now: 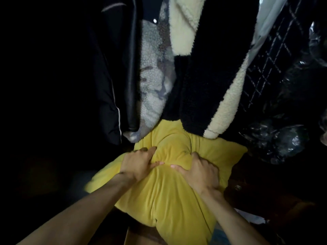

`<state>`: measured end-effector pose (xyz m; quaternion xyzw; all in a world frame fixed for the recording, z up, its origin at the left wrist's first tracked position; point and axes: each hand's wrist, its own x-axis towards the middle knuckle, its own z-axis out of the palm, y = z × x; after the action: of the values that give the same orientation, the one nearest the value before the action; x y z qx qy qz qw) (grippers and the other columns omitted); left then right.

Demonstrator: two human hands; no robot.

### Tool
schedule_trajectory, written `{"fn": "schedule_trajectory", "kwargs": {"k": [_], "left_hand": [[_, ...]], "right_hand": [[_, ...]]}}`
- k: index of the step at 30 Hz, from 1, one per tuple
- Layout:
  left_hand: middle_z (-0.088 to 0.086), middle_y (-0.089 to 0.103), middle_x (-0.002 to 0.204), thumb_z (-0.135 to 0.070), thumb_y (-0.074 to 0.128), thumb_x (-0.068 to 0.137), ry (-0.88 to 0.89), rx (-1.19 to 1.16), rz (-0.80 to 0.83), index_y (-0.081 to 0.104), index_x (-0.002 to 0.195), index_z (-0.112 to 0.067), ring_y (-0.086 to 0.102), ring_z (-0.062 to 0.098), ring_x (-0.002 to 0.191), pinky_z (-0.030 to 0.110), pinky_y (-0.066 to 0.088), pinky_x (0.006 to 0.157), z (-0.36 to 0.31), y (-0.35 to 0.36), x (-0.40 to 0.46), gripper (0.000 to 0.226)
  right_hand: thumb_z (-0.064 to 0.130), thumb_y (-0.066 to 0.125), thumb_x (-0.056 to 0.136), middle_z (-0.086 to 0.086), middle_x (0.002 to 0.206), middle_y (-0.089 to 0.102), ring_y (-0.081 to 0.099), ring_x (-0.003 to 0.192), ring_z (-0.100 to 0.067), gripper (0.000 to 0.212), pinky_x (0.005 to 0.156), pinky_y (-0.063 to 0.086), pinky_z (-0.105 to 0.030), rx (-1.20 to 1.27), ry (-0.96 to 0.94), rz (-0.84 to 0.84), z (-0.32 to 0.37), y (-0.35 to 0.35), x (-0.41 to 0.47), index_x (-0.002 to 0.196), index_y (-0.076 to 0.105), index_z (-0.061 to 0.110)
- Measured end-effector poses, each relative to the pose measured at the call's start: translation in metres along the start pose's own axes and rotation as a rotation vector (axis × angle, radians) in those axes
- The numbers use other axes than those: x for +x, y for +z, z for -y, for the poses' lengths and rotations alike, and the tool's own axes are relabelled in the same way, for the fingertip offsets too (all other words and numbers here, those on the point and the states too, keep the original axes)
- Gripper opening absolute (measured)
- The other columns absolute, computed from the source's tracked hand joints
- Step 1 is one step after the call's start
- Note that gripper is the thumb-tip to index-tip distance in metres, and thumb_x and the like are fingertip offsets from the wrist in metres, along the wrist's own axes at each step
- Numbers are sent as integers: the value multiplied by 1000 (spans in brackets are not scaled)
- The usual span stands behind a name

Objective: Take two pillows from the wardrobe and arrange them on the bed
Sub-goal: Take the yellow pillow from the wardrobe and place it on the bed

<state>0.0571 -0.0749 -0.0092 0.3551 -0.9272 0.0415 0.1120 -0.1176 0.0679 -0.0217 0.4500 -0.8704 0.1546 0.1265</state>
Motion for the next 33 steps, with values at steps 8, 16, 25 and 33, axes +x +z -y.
{"fn": "schedule_trajectory", "kwargs": {"k": [8, 16, 25, 33], "left_hand": [[-2, 68, 117, -80, 36, 83, -24, 167, -113, 48, 127, -36, 67, 26, 101, 35, 38, 63, 49, -93, -89, 63], [-1, 67, 107, -78, 37, 85, -42, 242, -193, 47, 116, -34, 68, 27, 93, 33, 35, 58, 44, -145, -172, 55], [0, 65, 105, -65, 34, 94, -195, 402, -255, 48, 119, -32, 66, 26, 91, 33, 40, 60, 42, -200, -261, 44], [-1, 61, 99, -40, 44, 100, -439, 501, -183, 45, 127, -32, 61, 18, 79, 30, 36, 54, 19, -212, -345, 28]], "right_hand": [[99, 37, 59, -6, 96, 74, 70, 85, -25, 105, 58, 45, -32, 170, -67, -51, 83, -43, -45, 120, 56, 16], [100, 33, 59, -9, 109, 72, 69, 95, -27, 115, 72, 54, -37, 236, -135, -68, 110, -87, -102, 134, 50, 14], [100, 30, 60, -13, 110, 72, 67, 100, -31, 118, 77, 49, -39, 392, -385, -39, 157, -105, -130, 137, 50, 12], [92, 43, 67, -14, 118, 68, 63, 107, -31, 110, 84, 48, -40, 574, -685, 97, 183, -108, -165, 142, 44, 12]]}}
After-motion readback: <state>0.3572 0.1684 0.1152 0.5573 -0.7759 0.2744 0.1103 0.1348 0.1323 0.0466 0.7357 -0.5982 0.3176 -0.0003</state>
